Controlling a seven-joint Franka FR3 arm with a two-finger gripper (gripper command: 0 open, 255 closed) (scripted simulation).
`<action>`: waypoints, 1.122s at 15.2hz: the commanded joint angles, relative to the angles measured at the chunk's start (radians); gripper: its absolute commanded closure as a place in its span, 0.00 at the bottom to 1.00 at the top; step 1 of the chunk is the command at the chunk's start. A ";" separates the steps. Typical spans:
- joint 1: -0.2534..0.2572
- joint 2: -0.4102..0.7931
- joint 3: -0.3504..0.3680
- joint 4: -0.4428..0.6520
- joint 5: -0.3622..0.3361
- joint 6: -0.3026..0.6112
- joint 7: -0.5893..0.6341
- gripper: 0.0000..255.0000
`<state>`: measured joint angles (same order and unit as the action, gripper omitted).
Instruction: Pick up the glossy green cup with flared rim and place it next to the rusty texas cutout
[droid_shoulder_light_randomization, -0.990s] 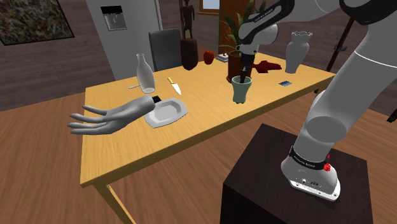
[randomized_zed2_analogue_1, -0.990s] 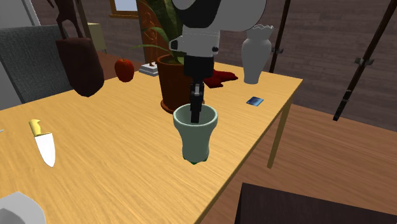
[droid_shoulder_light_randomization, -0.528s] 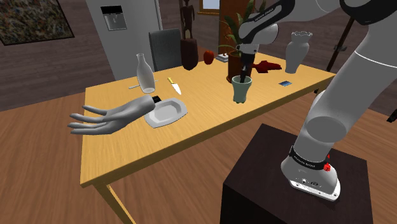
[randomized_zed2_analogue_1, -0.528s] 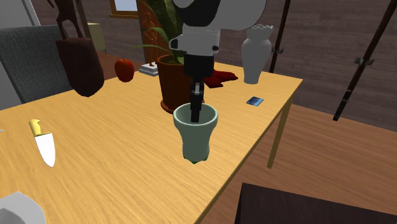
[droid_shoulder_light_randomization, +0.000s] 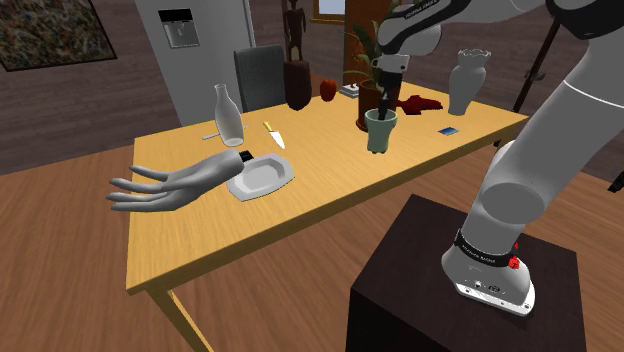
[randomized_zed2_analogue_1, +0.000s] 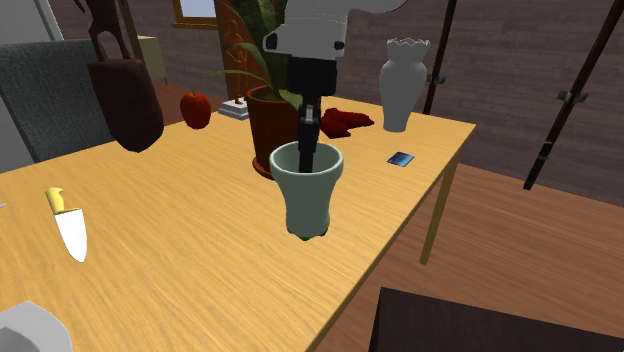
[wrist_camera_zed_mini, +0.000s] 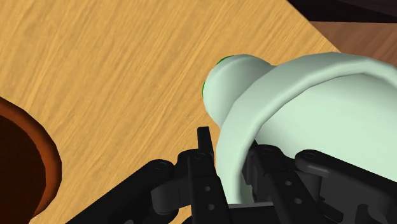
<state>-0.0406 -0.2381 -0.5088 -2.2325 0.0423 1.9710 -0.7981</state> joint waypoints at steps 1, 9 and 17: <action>-0.001 -0.009 0.002 0.021 -0.004 -0.029 0.005 1.00; 0.000 -0.032 0.013 0.108 -0.014 -0.136 0.026 1.00; 0.003 -0.040 0.021 0.209 -0.015 -0.242 0.040 1.00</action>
<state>-0.0387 -0.2761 -0.4892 -2.0338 0.0272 1.7403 -0.7604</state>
